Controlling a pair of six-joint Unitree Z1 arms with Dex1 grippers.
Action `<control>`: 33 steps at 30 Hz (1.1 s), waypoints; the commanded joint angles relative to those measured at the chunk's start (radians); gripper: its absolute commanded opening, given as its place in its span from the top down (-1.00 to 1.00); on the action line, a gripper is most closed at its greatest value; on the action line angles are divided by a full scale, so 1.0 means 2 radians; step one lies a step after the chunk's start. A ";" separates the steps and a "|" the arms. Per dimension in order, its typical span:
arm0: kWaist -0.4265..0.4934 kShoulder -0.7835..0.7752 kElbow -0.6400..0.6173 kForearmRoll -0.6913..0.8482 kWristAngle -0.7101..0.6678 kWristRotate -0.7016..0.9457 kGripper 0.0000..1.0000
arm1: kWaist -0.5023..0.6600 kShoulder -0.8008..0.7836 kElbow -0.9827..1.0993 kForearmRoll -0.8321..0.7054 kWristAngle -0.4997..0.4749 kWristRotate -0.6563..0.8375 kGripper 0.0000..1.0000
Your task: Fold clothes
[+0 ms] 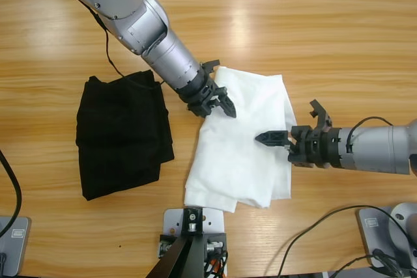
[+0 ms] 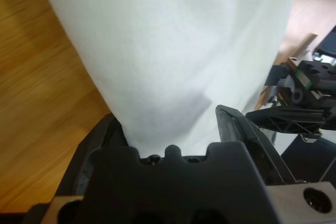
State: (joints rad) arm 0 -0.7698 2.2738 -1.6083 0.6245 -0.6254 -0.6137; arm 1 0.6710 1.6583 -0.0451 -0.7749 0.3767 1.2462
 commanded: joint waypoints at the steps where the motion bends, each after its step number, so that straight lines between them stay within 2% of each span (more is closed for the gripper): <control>1: -0.004 0.020 0.021 -0.015 -0.019 -0.003 0.02 | 0.007 0.046 0.015 -0.006 -0.007 0.007 -0.04; 2: -0.007 0.020 0.024 -0.018 -0.019 -0.002 0.13 | 0.007 0.046 0.016 -0.007 -0.007 0.007 0.06; 3: -0.010 0.020 0.026 -0.023 -0.019 0.002 0.24 | 0.007 0.045 0.016 -0.007 -0.007 0.007 0.06; 5: -0.016 0.020 0.028 -0.038 -0.027 0.010 0.28 | 0.007 0.044 0.017 -0.008 -0.007 0.006 0.17; 6: -0.018 0.019 0.028 -0.051 -0.035 0.012 0.49 | 0.007 0.044 0.017 -0.009 -0.007 0.006 0.21; 7: -0.020 0.018 0.028 -0.063 -0.043 0.014 0.58 | 0.007 0.044 0.017 -0.010 -0.006 0.005 0.25; 10: -0.023 0.016 0.028 -0.107 -0.069 0.002 0.58 | 0.007 0.046 0.017 -0.014 -0.004 0.001 0.31; 14: -0.024 0.020 0.033 -0.115 -0.084 -0.003 0.59 | 0.007 0.048 0.017 -0.016 -0.001 -0.001 0.37; 15: -0.024 0.019 0.038 -0.115 -0.086 -0.002 0.65 | 0.007 0.048 0.017 -0.016 -0.001 -0.002 0.49; 16: -0.024 0.018 0.043 -0.115 -0.087 0.001 0.87 | 0.007 0.048 0.017 -0.017 -0.001 -0.004 0.67; 17: -0.024 0.018 0.048 -0.115 -0.088 0.004 1.00 | 0.007 0.048 0.017 -0.019 -0.001 -0.007 0.89; 18: -0.024 0.016 0.054 -0.115 -0.088 0.008 1.00 | 0.007 0.049 0.017 -0.022 -0.001 -0.012 1.00; 25: -0.024 0.007 0.074 -0.114 -0.087 0.011 1.00 | 0.007 0.032 0.012 -0.030 0.004 -0.057 1.00; 29: -0.023 -0.015 0.077 -0.114 -0.053 0.010 1.00 | 0.007 0.015 0.005 -0.020 0.012 -0.072 1.00; 31: -0.023 -0.029 0.078 -0.112 -0.035 0.008 1.00 | 0.007 -0.010 -0.013 0.012 0.015 -0.079 1.00; 33: -0.021 -0.040 0.079 -0.109 -0.023 0.009 1.00 | 0.007 -0.059 -0.063 0.110 0.015 -0.099 1.00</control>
State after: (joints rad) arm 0 -0.7943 2.2532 -1.4881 0.4066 -0.7522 -0.6065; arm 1 0.6720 1.7091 -0.0263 -0.8183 0.3862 1.1206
